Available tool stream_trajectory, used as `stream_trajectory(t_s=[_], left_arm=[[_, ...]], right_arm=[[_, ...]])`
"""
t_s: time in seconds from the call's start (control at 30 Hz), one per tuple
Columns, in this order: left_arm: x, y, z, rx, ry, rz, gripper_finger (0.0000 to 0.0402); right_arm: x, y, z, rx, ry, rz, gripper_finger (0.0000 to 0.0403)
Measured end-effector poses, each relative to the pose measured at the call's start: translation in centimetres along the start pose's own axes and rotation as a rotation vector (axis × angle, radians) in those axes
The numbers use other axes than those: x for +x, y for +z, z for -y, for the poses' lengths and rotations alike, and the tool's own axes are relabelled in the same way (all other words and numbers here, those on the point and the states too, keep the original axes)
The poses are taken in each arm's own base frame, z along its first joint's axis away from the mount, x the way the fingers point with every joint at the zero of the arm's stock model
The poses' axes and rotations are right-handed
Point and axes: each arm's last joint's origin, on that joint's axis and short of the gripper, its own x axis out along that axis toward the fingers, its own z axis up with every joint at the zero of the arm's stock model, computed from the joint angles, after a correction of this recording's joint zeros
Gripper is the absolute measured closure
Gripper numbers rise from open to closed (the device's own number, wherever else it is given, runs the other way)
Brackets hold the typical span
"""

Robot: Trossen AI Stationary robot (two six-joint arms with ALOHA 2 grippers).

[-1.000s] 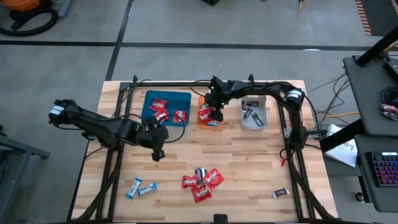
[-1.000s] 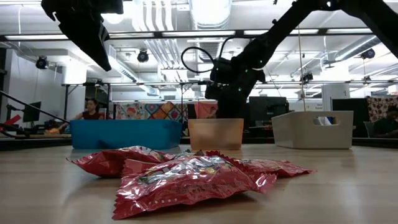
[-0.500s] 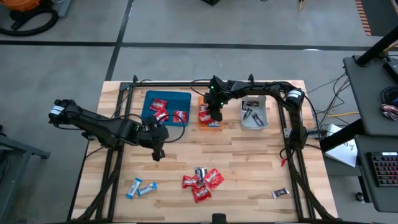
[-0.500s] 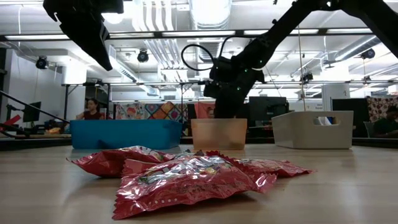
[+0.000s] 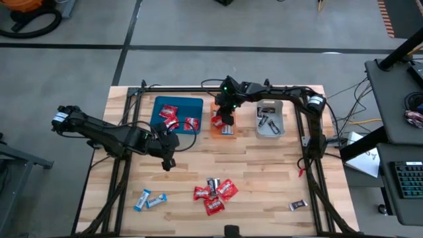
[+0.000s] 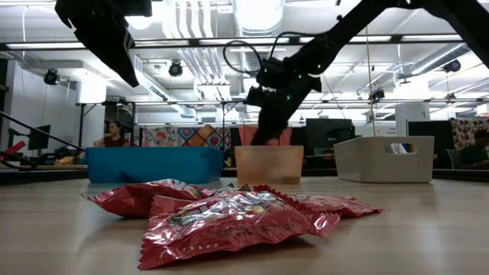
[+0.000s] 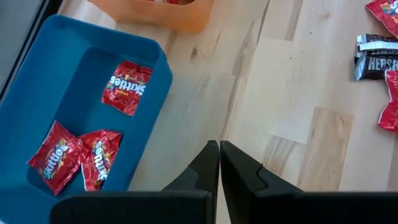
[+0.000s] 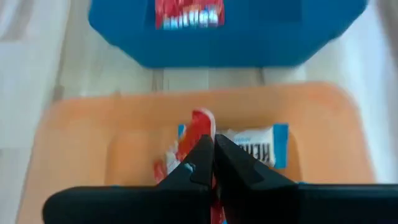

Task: Sort candy
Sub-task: Put the red candy into the blue bin

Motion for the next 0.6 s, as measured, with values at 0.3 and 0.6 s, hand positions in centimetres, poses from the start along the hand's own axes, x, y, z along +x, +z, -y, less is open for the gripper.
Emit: stream_trajectory(t_s=[0.3, 0.6], left_arm=[[0.0, 0.0, 0.0, 0.001, 0.001, -0.001, 0.0402], [0.1, -0.1, 0.0, -0.002, -0.001, -0.003, 0.0402]], right_arm=[[-3.3, 3.2, -1.1, -0.077, -0.036, 0.115, 0.0394], [-3.3, 2.6, -1.6, -0.099, -0.012, 0.033, 0.0385]])
